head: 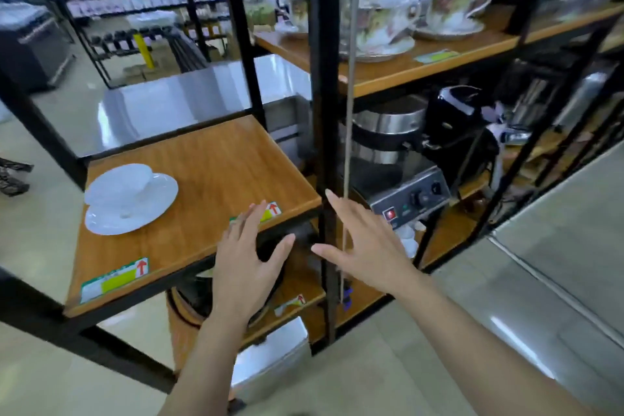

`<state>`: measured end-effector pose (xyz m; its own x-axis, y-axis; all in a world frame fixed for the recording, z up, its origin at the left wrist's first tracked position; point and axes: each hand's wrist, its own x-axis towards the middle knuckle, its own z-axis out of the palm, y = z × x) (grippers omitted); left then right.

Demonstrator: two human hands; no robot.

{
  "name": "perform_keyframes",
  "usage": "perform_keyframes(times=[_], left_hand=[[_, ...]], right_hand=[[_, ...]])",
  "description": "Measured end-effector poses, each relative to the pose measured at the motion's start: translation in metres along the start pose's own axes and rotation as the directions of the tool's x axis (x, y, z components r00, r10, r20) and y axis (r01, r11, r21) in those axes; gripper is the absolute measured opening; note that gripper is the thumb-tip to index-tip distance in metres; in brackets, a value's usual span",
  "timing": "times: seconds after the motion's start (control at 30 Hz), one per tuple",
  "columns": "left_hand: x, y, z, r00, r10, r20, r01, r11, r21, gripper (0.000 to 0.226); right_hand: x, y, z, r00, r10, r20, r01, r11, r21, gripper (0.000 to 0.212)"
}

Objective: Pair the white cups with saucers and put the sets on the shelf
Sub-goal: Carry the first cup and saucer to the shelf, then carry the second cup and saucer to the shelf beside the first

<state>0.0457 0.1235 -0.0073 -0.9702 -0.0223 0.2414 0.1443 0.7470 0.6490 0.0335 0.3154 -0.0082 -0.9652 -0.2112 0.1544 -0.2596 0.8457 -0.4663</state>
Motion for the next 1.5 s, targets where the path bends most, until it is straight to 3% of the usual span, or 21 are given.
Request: perform_keyframes(times=[0.13,0.27,0.37,0.5,0.63,0.7,0.87,0.97,1.07,1.17,1.37,1.5], left_hand=[[-0.041,0.073,0.062,0.979,0.142,0.147,-0.138,0.99,-0.034,0.073],[-0.08,0.165,0.125,0.896,0.34,0.287,-0.31,0.94,-0.145,0.08],[-0.114,0.234,0.17,0.818,0.45,0.358,-0.393,0.892,-0.223,0.082],[-0.158,0.317,0.226,0.665,0.612,0.428,-0.52,0.791,-0.323,0.086],[-0.199,0.397,0.274,0.523,0.714,0.465,-0.574,0.699,-0.427,0.081],[-0.221,0.433,0.299,0.478,0.739,0.475,-0.579,0.672,-0.463,0.075],[-0.275,0.52,0.369,0.338,0.793,0.507,-0.527,0.606,-0.596,0.087],[-0.309,0.571,0.406,0.268,0.815,0.513,-0.481,0.575,-0.662,0.069],[-0.344,0.616,0.435,0.181,0.828,0.531,-0.49,0.544,-0.681,0.067],[-0.377,0.651,0.459,0.113,0.823,0.556,-0.499,0.531,-0.685,0.067],[-0.436,0.704,0.512,0.066,0.758,0.649,-0.498,0.589,-0.637,0.066],[-0.473,0.724,0.557,0.092,0.676,0.731,-0.445,0.684,-0.577,0.069]], right_hand=[[-0.093,0.069,-0.047,0.974,0.185,-0.128,-0.191,0.981,-0.038,0.094],[-0.199,0.135,-0.1,0.903,0.362,-0.232,-0.388,0.918,-0.078,0.104],[-0.278,0.17,-0.14,0.809,0.487,-0.329,-0.544,0.833,-0.106,0.108],[-0.37,0.206,-0.184,0.658,0.588,-0.47,-0.694,0.716,-0.075,0.089],[-0.45,0.24,-0.222,0.508,0.654,-0.561,-0.803,0.595,-0.034,0.085],[-0.487,0.257,-0.239,0.439,0.686,-0.581,-0.838,0.545,0.01,0.083],[-0.574,0.309,-0.276,0.224,0.754,-0.617,-0.923,0.368,0.114,0.09],[-0.623,0.335,-0.3,0.118,0.789,-0.603,-0.947,0.272,0.171,0.088],[-0.667,0.357,-0.324,0.027,0.788,-0.615,-0.96,0.192,0.203,0.094],[-0.707,0.376,-0.344,-0.068,0.78,-0.622,-0.943,0.154,0.296,0.086],[-0.779,0.426,-0.358,-0.187,0.818,-0.545,-0.902,0.076,0.424,0.084],[-0.824,0.471,-0.349,-0.221,0.883,-0.414,-0.841,0.042,0.54,0.085]])
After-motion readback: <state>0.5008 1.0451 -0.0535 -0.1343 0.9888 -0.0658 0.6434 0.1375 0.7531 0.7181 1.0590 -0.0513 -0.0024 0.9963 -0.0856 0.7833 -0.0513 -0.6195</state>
